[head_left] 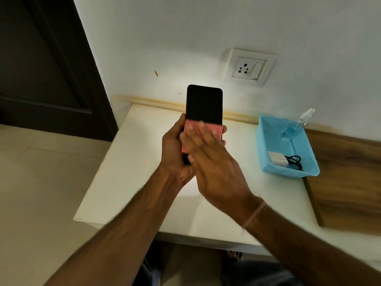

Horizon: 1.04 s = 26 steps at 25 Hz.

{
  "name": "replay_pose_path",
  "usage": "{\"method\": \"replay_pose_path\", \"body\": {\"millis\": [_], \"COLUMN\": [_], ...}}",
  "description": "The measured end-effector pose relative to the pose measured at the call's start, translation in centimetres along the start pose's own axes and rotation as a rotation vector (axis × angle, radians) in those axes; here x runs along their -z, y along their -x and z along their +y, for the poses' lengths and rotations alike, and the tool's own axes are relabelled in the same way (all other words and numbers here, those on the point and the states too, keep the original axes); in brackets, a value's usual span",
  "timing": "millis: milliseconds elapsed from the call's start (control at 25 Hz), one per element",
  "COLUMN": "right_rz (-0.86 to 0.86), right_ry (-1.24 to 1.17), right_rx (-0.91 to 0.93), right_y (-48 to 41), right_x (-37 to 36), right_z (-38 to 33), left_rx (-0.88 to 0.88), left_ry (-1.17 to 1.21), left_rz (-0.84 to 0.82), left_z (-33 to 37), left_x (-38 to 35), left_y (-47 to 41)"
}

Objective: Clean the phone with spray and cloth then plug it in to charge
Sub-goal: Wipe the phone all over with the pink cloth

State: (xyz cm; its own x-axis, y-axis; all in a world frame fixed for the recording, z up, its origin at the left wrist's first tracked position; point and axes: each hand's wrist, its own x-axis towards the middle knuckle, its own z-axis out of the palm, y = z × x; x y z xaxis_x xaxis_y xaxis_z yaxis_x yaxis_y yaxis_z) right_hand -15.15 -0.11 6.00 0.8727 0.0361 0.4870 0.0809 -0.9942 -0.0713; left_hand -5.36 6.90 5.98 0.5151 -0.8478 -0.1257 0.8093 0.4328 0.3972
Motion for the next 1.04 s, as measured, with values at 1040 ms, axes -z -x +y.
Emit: {"method": "replay_pose_path", "body": {"millis": [1040], "right_rz": [-0.006], "right_ry": [-0.095], "right_rx": [-0.265], "right_y": [0.0], "right_x": [1.0], "right_z": [2.0], "left_rx": [-0.028], "left_ry": [0.097], "left_rz": [0.094], "left_z": [-1.1], "left_x": [-0.1], "left_y": [0.1]}}
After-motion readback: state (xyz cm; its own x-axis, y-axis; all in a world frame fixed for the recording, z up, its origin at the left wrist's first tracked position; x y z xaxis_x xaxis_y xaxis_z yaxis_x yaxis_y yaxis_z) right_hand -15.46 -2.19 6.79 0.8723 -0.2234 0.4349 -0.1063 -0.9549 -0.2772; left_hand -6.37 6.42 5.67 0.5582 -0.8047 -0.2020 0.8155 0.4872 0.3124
